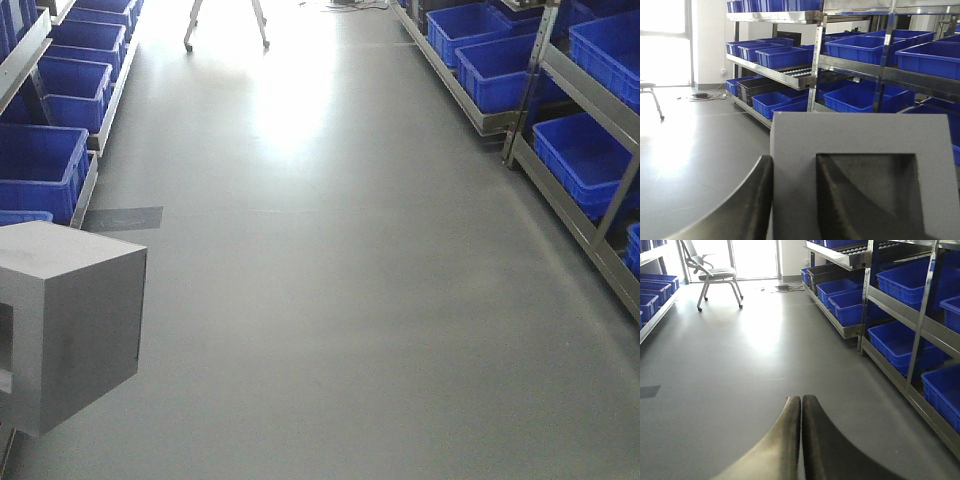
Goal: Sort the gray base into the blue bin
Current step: 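Drive down the aisle to the large blue bins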
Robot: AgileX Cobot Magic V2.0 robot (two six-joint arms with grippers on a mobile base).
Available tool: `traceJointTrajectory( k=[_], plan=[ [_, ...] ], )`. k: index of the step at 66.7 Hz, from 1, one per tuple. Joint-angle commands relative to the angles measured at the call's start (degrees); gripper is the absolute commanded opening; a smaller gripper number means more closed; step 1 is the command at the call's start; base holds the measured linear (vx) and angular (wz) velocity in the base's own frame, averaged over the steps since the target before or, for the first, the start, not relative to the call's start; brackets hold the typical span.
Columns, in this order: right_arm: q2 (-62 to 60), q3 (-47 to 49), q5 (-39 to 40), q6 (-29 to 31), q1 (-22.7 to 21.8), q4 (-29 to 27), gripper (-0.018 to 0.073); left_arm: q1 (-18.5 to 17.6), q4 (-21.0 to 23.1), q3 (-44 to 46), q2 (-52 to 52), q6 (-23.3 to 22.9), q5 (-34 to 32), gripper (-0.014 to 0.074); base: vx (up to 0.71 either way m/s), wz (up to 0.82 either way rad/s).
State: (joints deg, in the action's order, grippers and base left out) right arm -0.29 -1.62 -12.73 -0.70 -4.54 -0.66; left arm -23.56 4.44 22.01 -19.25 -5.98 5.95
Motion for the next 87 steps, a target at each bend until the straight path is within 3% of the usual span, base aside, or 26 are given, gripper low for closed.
traceJointTrajectory(
  k=[1, 87],
  plan=[
    [1.0, -0.1, 4.1, 0.7, -0.1, 0.3, -0.0005, -0.2, 0.6, 2.0, -0.4, -0.5, -6.4, 0.0002, 0.46, 0.06],
    [1.0, -0.1, 4.1, 0.7, -0.1, 0.3, -0.0005, -0.2, 0.6, 2.0, -0.4, -0.5, -6.4, 0.0002, 0.45, 0.03]
  ],
)
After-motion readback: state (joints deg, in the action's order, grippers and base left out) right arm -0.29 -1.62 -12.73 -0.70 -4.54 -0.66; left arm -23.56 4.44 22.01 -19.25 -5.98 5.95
